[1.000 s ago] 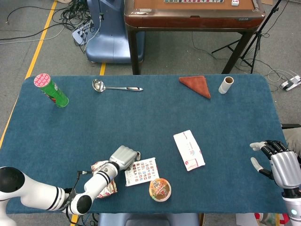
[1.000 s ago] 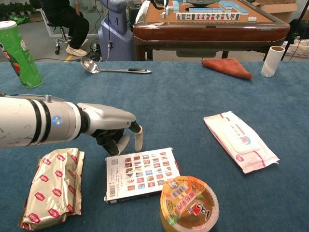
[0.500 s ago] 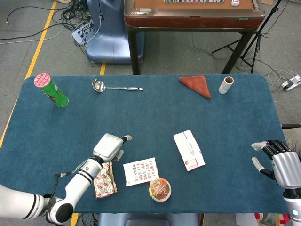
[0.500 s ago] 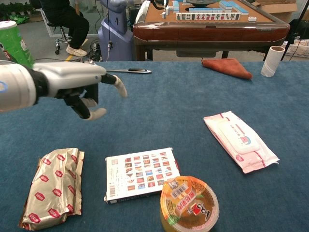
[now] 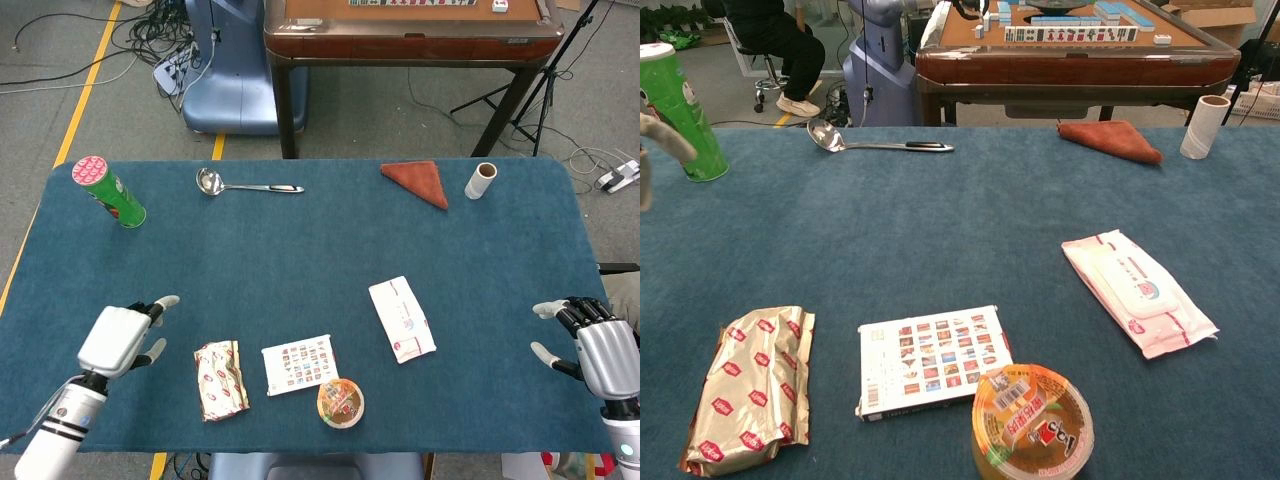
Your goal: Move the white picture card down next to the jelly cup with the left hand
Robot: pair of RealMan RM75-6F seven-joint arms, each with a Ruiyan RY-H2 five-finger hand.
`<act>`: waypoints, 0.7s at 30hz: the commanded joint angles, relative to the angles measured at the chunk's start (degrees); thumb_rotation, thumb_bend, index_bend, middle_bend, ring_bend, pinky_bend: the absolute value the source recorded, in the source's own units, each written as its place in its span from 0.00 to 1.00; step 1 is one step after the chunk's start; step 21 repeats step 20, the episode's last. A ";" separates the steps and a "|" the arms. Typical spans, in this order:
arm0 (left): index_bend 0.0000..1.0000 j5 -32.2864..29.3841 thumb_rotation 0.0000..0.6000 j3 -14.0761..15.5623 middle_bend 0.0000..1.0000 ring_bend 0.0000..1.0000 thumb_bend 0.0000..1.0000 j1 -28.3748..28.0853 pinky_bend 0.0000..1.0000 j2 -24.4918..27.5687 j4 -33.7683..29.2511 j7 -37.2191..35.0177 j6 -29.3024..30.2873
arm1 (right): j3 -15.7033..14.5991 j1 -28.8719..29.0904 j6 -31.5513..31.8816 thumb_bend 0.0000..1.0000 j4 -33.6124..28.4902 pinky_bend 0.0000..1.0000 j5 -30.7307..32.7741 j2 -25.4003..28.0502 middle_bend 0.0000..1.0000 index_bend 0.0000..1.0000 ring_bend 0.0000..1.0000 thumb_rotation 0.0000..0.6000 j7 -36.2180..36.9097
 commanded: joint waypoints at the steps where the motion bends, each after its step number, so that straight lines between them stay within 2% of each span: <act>1: 0.27 4.33 1.00 3.09 0.44 0.44 0.35 6.57 0.72 1.27 2.13 1.40 5.23 | -0.34 0.09 -0.44 0.00 0.03 0.37 -0.21 0.28 0.47 0.42 0.36 1.00 0.51; 5: 0.27 4.41 1.00 2.73 0.44 0.43 0.35 12.26 0.69 0.37 3.80 3.31 9.34 | -0.30 -0.10 -0.58 0.00 -0.27 0.37 0.26 0.65 0.47 0.41 0.36 1.00 -0.37; 9: 0.28 4.65 1.00 1.62 0.44 0.43 0.35 16.62 0.68 -0.26 6.43 0.55 11.17 | 0.54 -0.41 -0.59 0.02 -1.08 0.37 1.86 0.10 0.47 0.42 0.36 1.00 -3.66; 14: 0.31 5.78 1.00 -0.13 0.44 0.42 0.35 19.21 0.67 -0.16 10.76 -2.62 11.17 | 0.98 -0.32 -1.01 0.07 -1.13 0.37 2.73 -0.38 0.47 0.42 0.36 1.00 -4.33; 21: 0.31 6.34 1.00 -3.16 0.44 0.42 0.35 20.98 0.67 -0.20 12.92 -5.60 9.94 | 1.57 0.01 -1.98 0.08 -0.69 0.38 3.95 -0.45 0.47 0.42 0.36 1.00 -3.48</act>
